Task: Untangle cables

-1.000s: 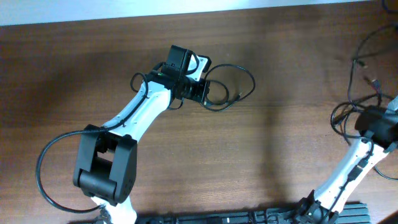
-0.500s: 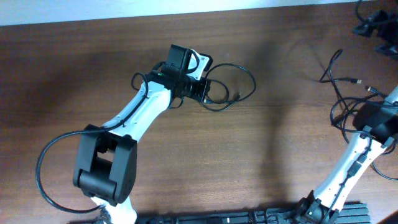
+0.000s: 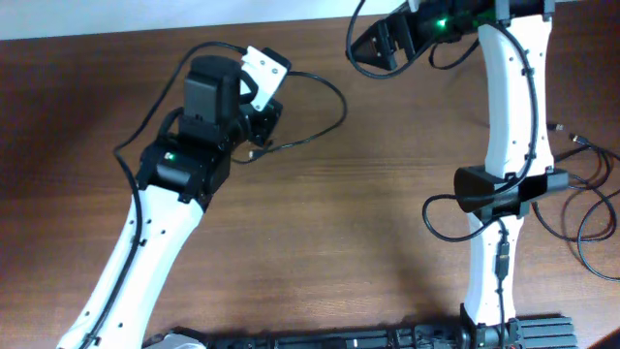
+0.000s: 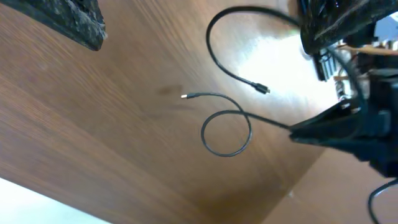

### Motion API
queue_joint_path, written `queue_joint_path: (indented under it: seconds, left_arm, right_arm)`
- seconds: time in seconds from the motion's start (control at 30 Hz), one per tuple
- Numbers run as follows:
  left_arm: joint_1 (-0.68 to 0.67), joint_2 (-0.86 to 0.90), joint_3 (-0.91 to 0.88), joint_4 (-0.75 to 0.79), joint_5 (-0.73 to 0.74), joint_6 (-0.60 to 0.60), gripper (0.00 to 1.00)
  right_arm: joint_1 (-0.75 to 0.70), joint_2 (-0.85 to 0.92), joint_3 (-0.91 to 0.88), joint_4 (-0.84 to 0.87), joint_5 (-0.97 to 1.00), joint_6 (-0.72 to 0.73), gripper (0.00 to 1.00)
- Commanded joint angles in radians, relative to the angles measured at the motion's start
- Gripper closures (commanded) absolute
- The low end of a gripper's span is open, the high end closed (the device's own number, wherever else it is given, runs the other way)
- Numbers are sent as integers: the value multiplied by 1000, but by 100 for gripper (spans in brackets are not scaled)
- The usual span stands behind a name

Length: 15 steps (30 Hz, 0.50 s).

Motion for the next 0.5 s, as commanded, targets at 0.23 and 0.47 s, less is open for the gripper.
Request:
queue_joint_path:
  seconds: [0.23,0.47]
  left_arm:
    - [15,-19,2,13,8,78,100]
    - [17,-19,2,64,-10,-33,99]
  right_arm:
    - [178,-27,0,-6,-220,-64,22]
    - [237,-27,0,-6,-218,-71,96]
